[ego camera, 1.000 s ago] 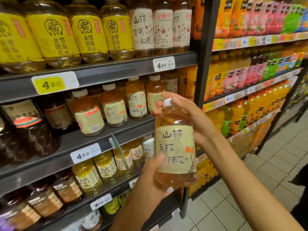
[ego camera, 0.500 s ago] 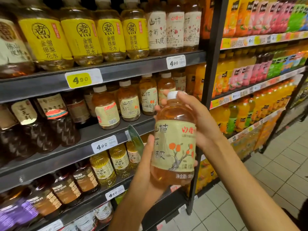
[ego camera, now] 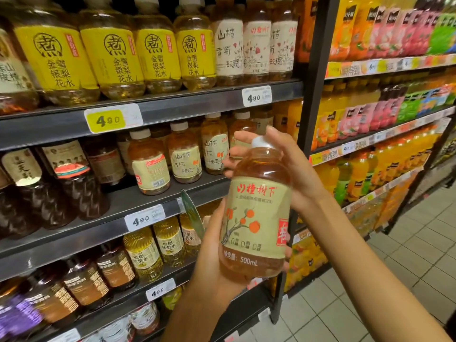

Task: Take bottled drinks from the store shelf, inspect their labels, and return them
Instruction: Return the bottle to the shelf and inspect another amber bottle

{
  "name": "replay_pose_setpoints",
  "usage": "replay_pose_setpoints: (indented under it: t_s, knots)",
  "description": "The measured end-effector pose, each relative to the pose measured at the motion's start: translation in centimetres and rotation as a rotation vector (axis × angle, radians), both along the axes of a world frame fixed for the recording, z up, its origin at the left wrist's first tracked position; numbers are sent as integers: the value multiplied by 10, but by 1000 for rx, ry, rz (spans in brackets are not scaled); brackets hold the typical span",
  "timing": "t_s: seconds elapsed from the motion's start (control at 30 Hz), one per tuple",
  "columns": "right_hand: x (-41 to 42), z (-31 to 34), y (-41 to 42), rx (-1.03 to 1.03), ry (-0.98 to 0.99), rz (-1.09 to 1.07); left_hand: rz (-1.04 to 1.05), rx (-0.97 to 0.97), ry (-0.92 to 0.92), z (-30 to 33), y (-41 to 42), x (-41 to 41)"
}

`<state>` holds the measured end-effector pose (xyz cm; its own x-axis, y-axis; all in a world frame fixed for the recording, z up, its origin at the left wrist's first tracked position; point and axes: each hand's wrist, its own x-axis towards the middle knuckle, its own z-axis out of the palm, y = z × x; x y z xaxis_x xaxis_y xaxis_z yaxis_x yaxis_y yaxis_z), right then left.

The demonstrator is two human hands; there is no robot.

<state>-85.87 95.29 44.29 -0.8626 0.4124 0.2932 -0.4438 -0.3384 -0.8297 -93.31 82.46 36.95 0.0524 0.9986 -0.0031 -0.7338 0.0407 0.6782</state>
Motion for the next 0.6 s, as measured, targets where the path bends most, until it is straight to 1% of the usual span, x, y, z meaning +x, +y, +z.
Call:
replay_pose_setpoints:
  t_s: [0.07,0.13,0.23,0.3,0.33,0.43,0.5,0.6]
  knots:
    - [-1,1,4,-37,32,75,-16,8,-5,-2,7,5]
    - [2,4,9,-33,50,81,4,12,22,-2,14,8]
    - [13,8,21,70,-1,-38,157,-43,185,0,23,4]
    - [18,11,29,156,-44,-149,201,-54,292,6,27,5]
    - [20,11,32,175,-60,-183,202,-40,311,8,29,8]
    - [22,10,39,117,-109,-201,267,-44,276,10,37,18]
    - [24,7,45,72,-135,-190,272,-58,193,8,42,22]
    - [28,-1,50,-99,-102,-114,113,-63,39,6,44,30]
